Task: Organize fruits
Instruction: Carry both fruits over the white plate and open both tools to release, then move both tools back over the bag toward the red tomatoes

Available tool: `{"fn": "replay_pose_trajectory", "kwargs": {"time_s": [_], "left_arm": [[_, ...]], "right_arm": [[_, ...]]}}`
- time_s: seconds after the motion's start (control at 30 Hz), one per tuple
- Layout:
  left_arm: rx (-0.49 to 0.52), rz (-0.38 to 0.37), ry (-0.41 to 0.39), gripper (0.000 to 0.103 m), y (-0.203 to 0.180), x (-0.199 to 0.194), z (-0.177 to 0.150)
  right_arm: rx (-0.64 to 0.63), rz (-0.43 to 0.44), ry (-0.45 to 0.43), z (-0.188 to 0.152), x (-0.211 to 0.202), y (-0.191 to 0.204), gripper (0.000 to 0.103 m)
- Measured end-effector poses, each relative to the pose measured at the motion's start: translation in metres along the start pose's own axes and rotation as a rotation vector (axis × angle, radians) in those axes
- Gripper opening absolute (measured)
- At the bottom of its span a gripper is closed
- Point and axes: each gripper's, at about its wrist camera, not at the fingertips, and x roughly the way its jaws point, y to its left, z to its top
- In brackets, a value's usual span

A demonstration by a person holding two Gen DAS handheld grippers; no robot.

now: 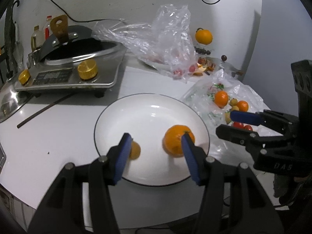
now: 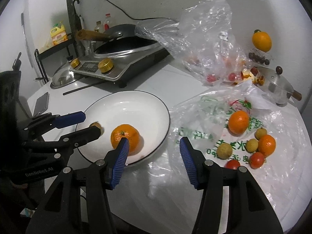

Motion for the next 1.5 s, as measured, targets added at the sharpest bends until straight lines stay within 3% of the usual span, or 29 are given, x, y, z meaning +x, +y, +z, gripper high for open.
{"fn": "replay_pose_trajectory", "kwargs": {"time_s": [0.13, 0.2, 0.23, 0.93, 1.27, 1.5], "left_arm": [[0.013, 0.001, -0.004, 0.056, -0.009, -0.001, 0.003], [0.017, 0.0, -0.008, 0.071, -0.016, -0.001, 0.003], [0.014, -0.001, -0.013, 0.072, -0.019, -0.002, 0.004], [0.108, -0.045, 0.006, 0.072, -0.094, 0.018, 0.019], [0.151, -0.059, 0.061, 0.072, -0.131, 0.04, 0.018], [0.18, -0.018, 0.09, 0.072, -0.142, 0.047, 0.015]], "right_arm": [[0.015, -0.008, -0.013, -0.003, -0.007, -0.009, 0.057], [0.022, -0.012, -0.019, -0.005, -0.011, -0.014, 0.057], [0.026, -0.015, -0.023, -0.006, -0.014, -0.017, 0.057], [0.127, -0.089, -0.07, -0.034, -0.05, -0.091, 0.057], [0.174, -0.077, -0.047, -0.055, -0.043, -0.124, 0.056], [0.166, -0.046, -0.012, -0.068, -0.026, -0.13, 0.05]]}}
